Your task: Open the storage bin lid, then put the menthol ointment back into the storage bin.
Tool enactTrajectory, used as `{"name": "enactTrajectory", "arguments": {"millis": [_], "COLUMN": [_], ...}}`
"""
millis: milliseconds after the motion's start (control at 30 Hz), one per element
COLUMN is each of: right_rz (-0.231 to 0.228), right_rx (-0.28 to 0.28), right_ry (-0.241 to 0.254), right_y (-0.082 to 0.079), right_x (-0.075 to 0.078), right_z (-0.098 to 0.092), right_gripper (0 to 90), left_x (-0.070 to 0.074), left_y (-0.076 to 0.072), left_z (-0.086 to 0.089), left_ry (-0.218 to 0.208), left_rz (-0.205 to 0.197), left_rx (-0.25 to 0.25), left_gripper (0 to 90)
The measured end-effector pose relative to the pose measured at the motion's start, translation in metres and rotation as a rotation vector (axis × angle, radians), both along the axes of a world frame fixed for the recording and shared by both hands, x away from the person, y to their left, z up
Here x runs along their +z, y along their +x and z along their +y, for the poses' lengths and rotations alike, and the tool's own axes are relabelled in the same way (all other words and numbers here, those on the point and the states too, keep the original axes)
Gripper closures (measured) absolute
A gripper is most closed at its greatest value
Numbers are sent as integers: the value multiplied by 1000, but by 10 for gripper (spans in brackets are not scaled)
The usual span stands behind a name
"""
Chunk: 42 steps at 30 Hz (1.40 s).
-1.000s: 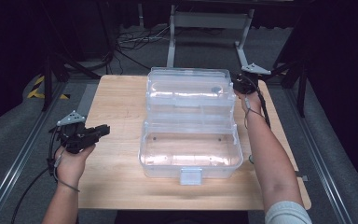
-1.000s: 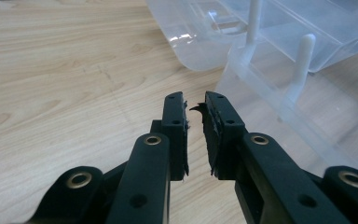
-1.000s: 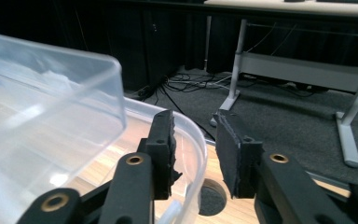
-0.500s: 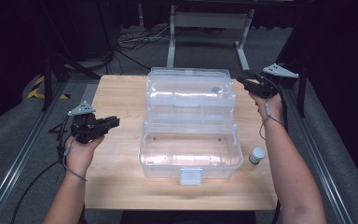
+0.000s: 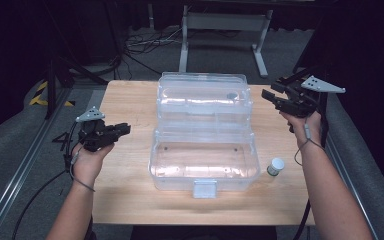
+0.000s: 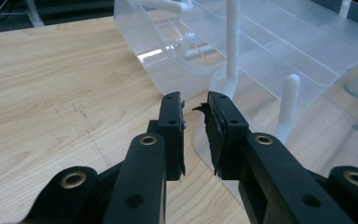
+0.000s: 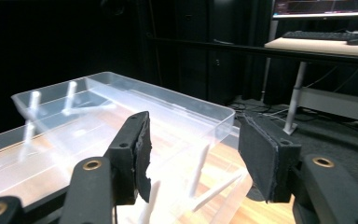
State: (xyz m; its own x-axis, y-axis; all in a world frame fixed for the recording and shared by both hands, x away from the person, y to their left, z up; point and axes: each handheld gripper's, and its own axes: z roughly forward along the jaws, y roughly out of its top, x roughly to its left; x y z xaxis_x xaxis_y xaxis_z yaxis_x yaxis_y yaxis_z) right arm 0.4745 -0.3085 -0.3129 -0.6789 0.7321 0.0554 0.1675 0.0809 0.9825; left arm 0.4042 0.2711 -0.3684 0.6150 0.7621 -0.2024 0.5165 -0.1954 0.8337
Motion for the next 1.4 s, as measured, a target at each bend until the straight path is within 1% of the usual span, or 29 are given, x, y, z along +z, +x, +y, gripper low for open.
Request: {"name": "enactTrajectory", "arguments": {"millis": [100,200,233,267,333,467,567,633,700,733,767,800,833,867,900,1067,1233,1333,1400], "right_rz": [-3,1,1,0,0,10,12,20,43,71,95,95,139,180,215,230,242,251,256], "right_rx": [24,46,46,59,64,86,98,110,121,127,140,140,165,178,181,167,164,161,162], "right_ry": [4,-12,-12,-20,-47,-76,-90,-106,-117,-128,-127,-127,-117,-120,-178,-268,-328,-383,-404], "right_y": [-11,-21,-21,-30,-37,-49,-55,-59,-61,-61,-61,-61,-61,-60,-61,-63,-62,-62,-61], "right_x": [2,3,3,5,6,10,12,12,11,11,11,11,12,13,15,19,19,19,18], "right_z": [-4,-9,-9,-13,-16,-23,-27,-31,-33,-35,-36,-36,-38,-40,-40,-40,-40,-40,-40], "right_gripper": [425,412,412,406,404,398,392,390,383,377,357,357,349,350,359,362,362,362,362], "left_x": [0,-1,-1,-1,-1,-2,-2,-3,-3,-3,-3,-3,-3,-3,-3,-4,-6,-7,-8], "left_y": [-1,-2,-2,-2,-2,-1,0,1,1,1,1,1,1,1,1,1,0,-1,-2], "left_z": [2,3,3,3,3,1,1,1,0,-1,-1,-1,-1,-2,-2,-2,0,2,3], "left_ry": [-6,-8,-8,-7,-2,-4,-4,-4,-1,1,2,2,-2,-9,-10,-6,-4,-7,-4], "left_rz": [2,1,1,1,4,10,9,13,14,15,16,16,18,21,24,27,29,35,42], "left_rx": [6,9,9,9,4,2,3,5,4,3,3,3,2,1,1,0,3,9,12], "left_gripper": [761,760,760,759,759,755,753,753,752,751,749,745,745,735,733,732,730,724,723]}}
